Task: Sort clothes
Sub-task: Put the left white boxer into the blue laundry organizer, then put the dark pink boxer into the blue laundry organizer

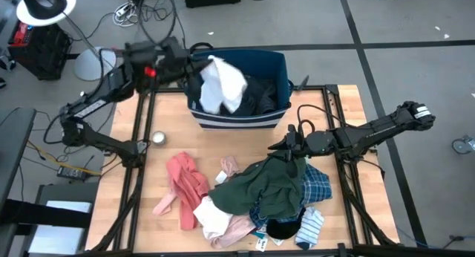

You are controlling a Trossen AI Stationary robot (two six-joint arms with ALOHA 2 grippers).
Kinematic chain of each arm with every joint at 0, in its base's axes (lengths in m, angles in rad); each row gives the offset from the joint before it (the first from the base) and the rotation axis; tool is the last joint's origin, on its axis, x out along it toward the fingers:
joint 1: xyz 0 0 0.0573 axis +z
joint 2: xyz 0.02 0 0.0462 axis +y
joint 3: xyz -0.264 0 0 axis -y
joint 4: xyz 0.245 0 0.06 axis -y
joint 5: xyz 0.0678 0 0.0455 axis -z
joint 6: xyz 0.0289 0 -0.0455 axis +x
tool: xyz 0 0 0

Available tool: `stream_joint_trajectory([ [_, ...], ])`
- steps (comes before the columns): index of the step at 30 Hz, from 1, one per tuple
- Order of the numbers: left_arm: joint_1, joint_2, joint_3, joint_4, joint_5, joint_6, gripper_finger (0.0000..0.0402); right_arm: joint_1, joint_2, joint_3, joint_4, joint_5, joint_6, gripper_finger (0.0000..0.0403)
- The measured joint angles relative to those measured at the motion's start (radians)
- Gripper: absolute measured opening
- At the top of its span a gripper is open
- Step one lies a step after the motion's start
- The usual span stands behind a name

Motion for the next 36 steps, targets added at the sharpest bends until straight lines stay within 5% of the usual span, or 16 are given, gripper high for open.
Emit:
stream_joint_trajectory([
  [9, 0.055, 0.152, 0.031, -0.029, 0.074, -0.006, 0.0023, -0.001, 0.000, 0.000, -0.018, -0.011, 0.000, 0.0113],
  [21, 0.098, 0.243, 0.029, -0.250, 0.070, -0.027, 0.0109, -0.001, 0.000, 0.000, -0.033, -0.011, -0.001, 0.0113],
  [29, 0.035, 0.186, -0.010, -0.503, 0.070, -0.018, 0.0117, -0.001, 0.000, 0.000, -0.035, -0.010, -0.002, 0.0113],
  [36, -0.075, -0.017, -0.206, -0.495, 0.006, -0.130, 0.0117, -0.001, 0.001, 0.000, -0.040, -0.015, -0.002, 0.0113],
])
